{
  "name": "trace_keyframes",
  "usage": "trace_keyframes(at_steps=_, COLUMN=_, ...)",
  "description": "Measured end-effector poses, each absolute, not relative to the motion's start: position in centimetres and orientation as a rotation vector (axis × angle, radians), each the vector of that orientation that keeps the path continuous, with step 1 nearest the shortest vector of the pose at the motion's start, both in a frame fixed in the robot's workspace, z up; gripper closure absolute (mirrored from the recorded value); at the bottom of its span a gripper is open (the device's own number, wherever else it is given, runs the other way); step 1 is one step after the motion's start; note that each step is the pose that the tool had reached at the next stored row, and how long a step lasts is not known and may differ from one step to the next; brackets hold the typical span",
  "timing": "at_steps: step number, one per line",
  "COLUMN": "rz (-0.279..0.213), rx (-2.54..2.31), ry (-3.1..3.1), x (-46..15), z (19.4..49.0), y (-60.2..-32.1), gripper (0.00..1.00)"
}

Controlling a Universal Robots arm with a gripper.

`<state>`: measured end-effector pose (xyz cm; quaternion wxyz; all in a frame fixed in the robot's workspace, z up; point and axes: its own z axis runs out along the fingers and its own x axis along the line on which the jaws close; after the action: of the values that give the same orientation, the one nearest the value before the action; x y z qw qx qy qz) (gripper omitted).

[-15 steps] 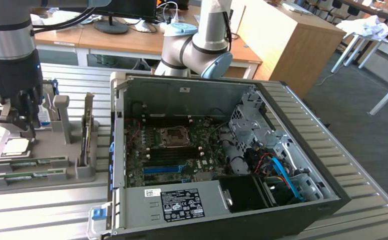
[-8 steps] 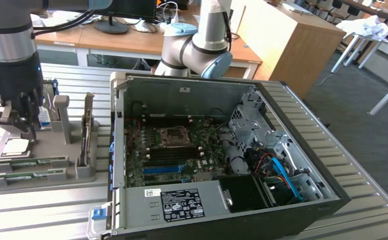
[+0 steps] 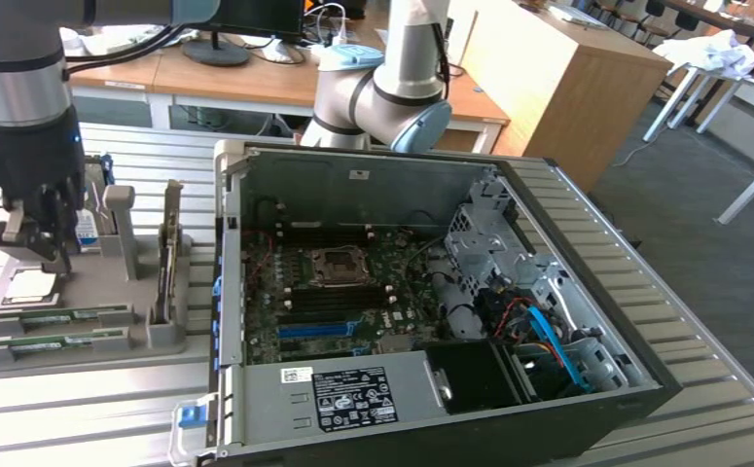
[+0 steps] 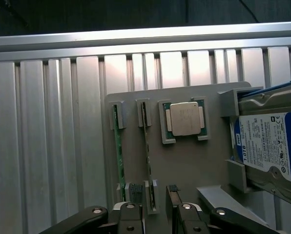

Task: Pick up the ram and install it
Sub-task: 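Pick up the ram and move it above insertion slot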

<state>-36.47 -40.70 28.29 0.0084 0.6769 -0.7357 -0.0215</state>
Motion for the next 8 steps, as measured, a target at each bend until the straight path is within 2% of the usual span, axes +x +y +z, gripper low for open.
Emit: trace_keyframes(at_steps=8, rz=-0.067, rx=2.115, ry=-2.299, x=-36.47, z=27.91, y=-40.71, gripper=0.67)
